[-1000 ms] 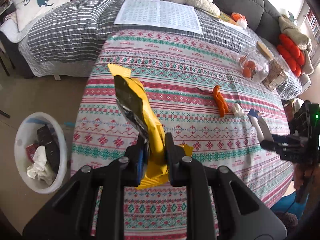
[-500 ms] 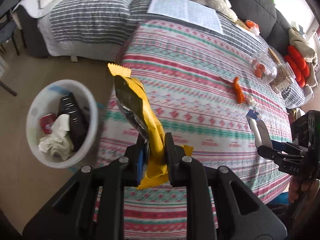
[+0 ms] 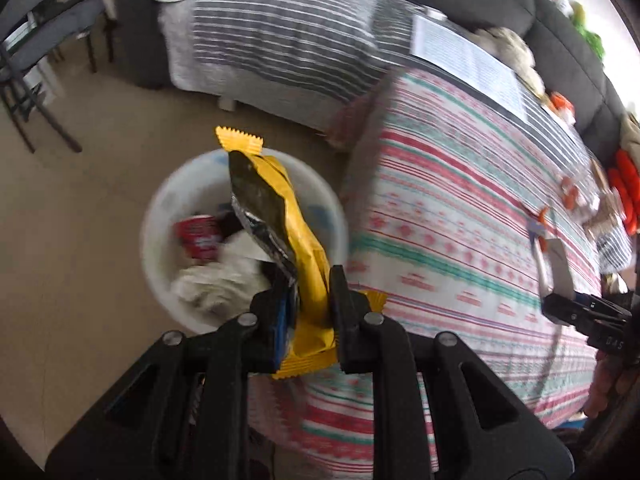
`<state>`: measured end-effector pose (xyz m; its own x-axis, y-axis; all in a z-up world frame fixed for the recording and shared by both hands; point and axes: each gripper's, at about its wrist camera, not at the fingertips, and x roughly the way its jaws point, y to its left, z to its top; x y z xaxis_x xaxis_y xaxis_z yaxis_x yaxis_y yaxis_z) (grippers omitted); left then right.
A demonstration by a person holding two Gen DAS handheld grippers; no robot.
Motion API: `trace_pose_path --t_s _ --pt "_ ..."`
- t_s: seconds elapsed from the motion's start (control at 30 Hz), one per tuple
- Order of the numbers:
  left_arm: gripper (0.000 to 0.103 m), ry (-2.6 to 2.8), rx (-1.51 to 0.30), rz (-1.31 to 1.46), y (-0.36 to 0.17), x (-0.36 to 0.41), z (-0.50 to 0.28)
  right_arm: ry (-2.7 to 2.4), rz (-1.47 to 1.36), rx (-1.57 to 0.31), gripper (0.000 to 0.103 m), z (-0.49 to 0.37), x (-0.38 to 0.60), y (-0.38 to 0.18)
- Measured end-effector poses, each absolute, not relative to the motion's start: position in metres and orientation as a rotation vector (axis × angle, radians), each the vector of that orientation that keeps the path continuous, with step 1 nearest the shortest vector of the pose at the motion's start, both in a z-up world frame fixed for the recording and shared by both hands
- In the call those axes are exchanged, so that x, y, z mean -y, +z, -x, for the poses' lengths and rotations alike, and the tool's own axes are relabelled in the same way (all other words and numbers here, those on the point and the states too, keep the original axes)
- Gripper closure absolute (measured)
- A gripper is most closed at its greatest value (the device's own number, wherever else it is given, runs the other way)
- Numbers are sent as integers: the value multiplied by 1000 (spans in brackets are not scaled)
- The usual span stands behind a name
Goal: Collect trash
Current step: 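Drop the yellow wrapper from the left tool into the bin while the right tool drops the blue box in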
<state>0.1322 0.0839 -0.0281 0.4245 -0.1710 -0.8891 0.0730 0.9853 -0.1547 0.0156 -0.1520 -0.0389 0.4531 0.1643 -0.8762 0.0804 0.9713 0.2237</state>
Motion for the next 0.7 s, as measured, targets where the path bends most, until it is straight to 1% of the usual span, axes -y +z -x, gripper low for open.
trace_pose_path --t_s 0.2,0.37,0.43,0.47,0.53,0.57,0.6,0.63,0.7 --pt "82 -61 -1142 127 -41 -123 -145 112 -247 -1101 41 -44 117 -43" --pt "81 -27 -1183 94 -60 -128 -158 146 -242 -1113 41 -62 91 -50" --pt "77 -22 -1197 78 -68 -130 -164 151 -238 -1119 41 -68 83 -53" --pt "74 -21 -1198 69 -73 -129 -167 153 -236 -1121 41 -72 80 -55" --pt "55 -26 -1197 59 -76 -128 -171 157 -230 -1126 41 -78 73 -59" --pt "50 -25 -1196 49 -76 -128 -173 160 -226 -1126 41 -81 70 -60" --pt "38 -20 -1187 42 -74 -128 -172 162 -222 -1126 41 -83 67 -61" --pt "28 -22 -1171 35 -70 -128 -171 164 -217 -1125 41 -86 64 -62" --pt "18 -24 -1154 21 -64 -130 -169 162 -214 -1132 41 -89 60 -65"
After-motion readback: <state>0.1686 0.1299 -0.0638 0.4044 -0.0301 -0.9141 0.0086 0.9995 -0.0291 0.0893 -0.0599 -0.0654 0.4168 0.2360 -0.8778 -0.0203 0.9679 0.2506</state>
